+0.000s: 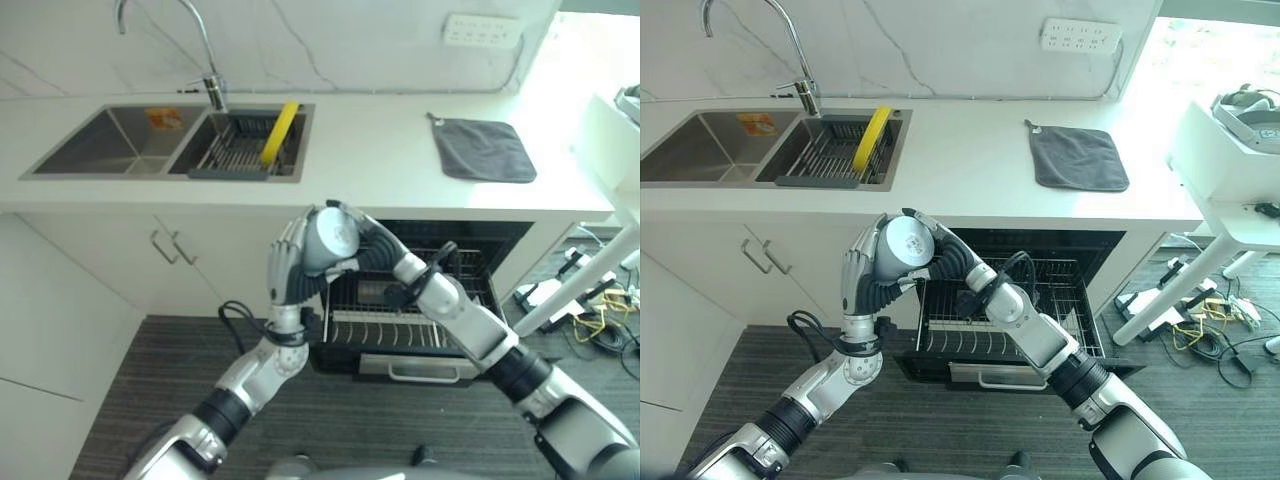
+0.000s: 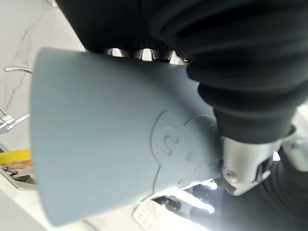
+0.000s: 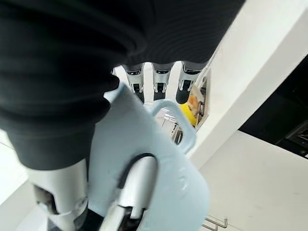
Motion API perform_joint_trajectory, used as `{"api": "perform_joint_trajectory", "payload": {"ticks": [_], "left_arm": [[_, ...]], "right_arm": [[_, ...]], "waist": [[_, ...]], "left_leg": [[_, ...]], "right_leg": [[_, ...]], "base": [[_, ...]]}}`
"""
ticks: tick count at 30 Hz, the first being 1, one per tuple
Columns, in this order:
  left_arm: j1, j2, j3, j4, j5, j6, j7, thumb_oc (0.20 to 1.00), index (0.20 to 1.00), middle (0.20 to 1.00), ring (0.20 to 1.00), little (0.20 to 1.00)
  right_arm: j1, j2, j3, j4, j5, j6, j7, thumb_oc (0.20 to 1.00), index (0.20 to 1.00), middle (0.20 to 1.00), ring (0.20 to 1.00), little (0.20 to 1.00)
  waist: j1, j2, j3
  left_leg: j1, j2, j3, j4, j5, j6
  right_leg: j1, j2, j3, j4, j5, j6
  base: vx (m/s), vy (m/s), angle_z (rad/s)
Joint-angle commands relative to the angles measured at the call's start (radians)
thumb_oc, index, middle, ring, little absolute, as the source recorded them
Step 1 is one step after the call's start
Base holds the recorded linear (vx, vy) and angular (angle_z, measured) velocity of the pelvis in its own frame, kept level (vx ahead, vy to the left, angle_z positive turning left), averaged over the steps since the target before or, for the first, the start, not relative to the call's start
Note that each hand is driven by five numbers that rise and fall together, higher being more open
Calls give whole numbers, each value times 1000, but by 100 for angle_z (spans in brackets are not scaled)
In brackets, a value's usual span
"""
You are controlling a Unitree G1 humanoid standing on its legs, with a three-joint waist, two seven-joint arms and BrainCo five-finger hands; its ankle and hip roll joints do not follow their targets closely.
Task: Place the dishes in the dishwasher.
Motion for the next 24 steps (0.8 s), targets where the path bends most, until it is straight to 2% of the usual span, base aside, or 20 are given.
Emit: {"api": "perform_joint_trajectory", "payload": {"ticks": [1, 2, 4, 12, 24], "left_arm": [[-134, 27, -69, -25, 37, -46, 8, 200, 200, 200, 200, 200], [-137, 26, -73, -25, 37, -46, 8, 200, 200, 200, 200, 200], [-145, 26, -81, -29, 28, -44, -5, 200, 200, 200, 200, 200], [-149, 21, -111, -25, 27, -51, -31, 200, 200, 200, 200, 200], [-143, 22, -130, -12, 5, -68, -71, 200, 200, 200, 200, 200]], "right_arm": [[-113, 42, 8, 5, -24, -51, -27, 451, 451, 451, 451, 451], [-116, 45, 9, 9, -27, -57, -31, 426, 426, 426, 426, 426], [-123, 49, 10, 9, -35, -69, -35, 200, 200, 200, 200, 200], [-153, 57, 21, 1, -50, -68, -45, 200, 200, 200, 200, 200], [-171, 57, 27, -9, -55, -102, -70, 200, 200, 200, 200, 200]], "waist": [[22, -39, 3], [22, -38, 3], [22, -38, 4], [25, -37, 11], [32, -36, 18]], "left_leg": [[-11, -9, 11, 116, -103, 45], [-11, -9, 11, 116, -103, 45], [-12, -10, 10, 118, -104, 45], [-19, -9, 9, 131, -108, 44], [-26, -10, 6, 142, -111, 47]], "right_leg": [[-7, -42, 114, 169, -178, -7], [-7, -43, 114, 169, -178, -8], [-8, -43, 114, 171, -178, -8], [-12, -44, 113, 179, -181, -9], [-16, -47, 109, 188, -183, -11]], "base": [[0, 0, 0], [0, 0, 0], [0, 0, 0], [0, 0, 0], [5, -1, 2]]}}
